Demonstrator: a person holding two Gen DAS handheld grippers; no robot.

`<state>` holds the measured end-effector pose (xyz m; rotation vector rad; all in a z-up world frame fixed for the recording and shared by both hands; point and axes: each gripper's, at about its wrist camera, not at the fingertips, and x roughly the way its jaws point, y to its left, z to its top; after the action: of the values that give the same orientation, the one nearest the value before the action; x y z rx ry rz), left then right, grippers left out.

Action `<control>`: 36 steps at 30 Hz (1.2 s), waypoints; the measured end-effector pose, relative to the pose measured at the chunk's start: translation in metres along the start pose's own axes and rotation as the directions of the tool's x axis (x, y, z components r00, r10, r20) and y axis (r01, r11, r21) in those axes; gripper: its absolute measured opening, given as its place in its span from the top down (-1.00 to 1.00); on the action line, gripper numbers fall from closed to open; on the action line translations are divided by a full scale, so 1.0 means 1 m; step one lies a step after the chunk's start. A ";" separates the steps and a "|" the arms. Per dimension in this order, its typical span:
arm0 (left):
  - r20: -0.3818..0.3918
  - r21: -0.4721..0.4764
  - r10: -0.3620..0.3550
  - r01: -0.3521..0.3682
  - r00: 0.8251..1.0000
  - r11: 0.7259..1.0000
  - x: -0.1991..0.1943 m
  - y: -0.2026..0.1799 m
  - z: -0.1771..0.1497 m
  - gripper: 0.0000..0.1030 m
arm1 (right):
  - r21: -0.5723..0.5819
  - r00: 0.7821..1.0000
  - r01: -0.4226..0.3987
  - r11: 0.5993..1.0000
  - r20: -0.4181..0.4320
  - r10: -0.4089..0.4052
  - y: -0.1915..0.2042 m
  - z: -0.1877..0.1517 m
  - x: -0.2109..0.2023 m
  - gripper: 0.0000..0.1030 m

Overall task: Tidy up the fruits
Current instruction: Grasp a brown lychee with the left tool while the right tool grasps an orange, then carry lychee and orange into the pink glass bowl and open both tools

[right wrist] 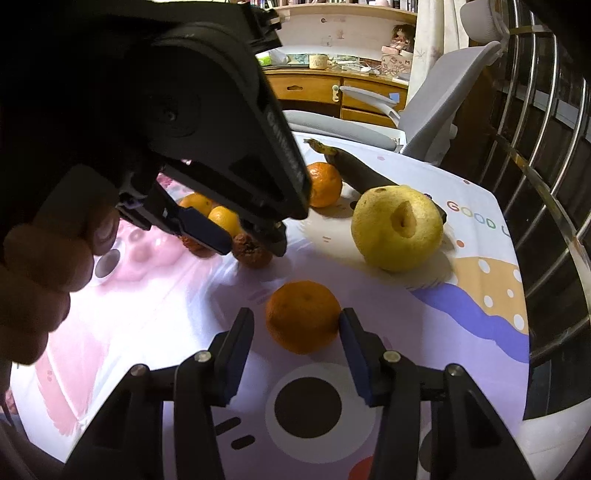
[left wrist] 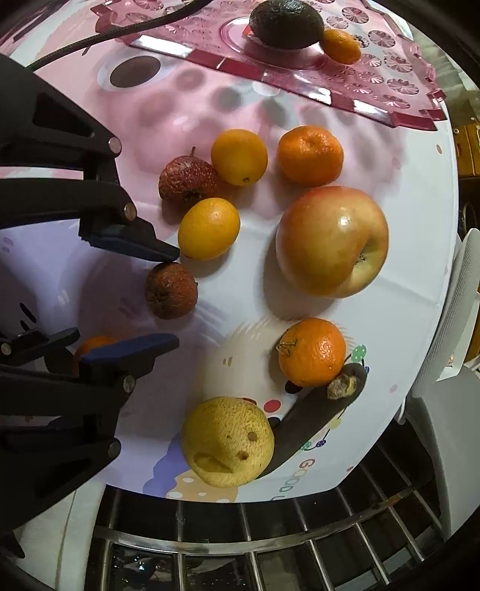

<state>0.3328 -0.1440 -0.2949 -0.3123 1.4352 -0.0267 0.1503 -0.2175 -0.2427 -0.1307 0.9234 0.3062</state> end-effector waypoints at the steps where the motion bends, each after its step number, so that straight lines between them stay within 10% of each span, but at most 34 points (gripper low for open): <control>1: 0.002 -0.005 0.003 -0.003 1.000 1.000 0.002 0.001 0.000 0.29 | 0.002 1.000 0.004 1.000 0.000 -0.004 0.000 -0.001 0.000 0.06; 19: -0.025 -0.013 -0.051 0.051 0.998 0.999 -0.003 0.009 -0.004 0.44 | 0.151 0.995 -0.055 0.987 -0.069 0.066 -0.018 0.006 0.007 0.18; 36: -0.019 0.087 -0.133 0.134 0.991 0.987 -0.084 0.036 -0.047 0.45 | 0.326 0.981 -0.001 0.945 -0.184 0.064 -0.026 -0.006 -0.030 0.19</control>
<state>0.2686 -0.1015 -0.2266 -0.3356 1.4198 -0.2007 0.1371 -0.2498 -0.2227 0.1623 1.1570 0.1699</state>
